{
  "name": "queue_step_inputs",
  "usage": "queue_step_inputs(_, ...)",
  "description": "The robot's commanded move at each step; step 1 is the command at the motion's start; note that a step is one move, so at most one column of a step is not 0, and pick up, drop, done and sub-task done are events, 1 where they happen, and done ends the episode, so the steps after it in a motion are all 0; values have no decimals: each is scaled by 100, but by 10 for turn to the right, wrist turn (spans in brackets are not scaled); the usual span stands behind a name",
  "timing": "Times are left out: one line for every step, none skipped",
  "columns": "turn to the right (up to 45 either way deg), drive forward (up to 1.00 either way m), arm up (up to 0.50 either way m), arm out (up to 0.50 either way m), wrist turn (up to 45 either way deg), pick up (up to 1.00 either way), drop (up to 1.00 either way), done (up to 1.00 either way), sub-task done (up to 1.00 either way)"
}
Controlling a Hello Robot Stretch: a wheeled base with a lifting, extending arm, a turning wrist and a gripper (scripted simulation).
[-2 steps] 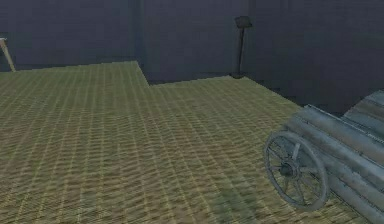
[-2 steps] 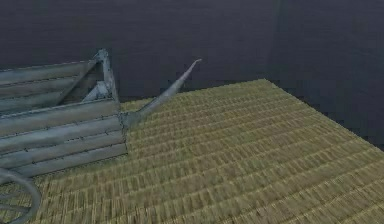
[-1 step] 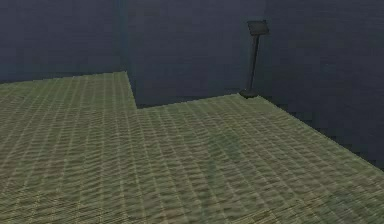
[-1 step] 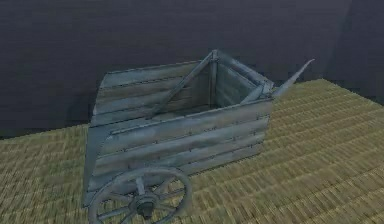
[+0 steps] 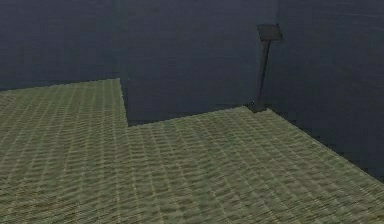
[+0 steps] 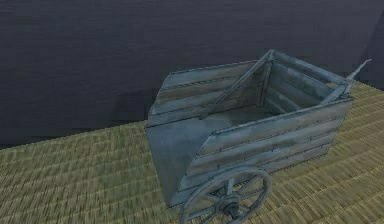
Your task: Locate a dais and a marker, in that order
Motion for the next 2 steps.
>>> queue_step_inputs(120,0,0,0,0,0,0,0,0)
queue_step_inputs(30,0,0,0,0,0,0,0,0)
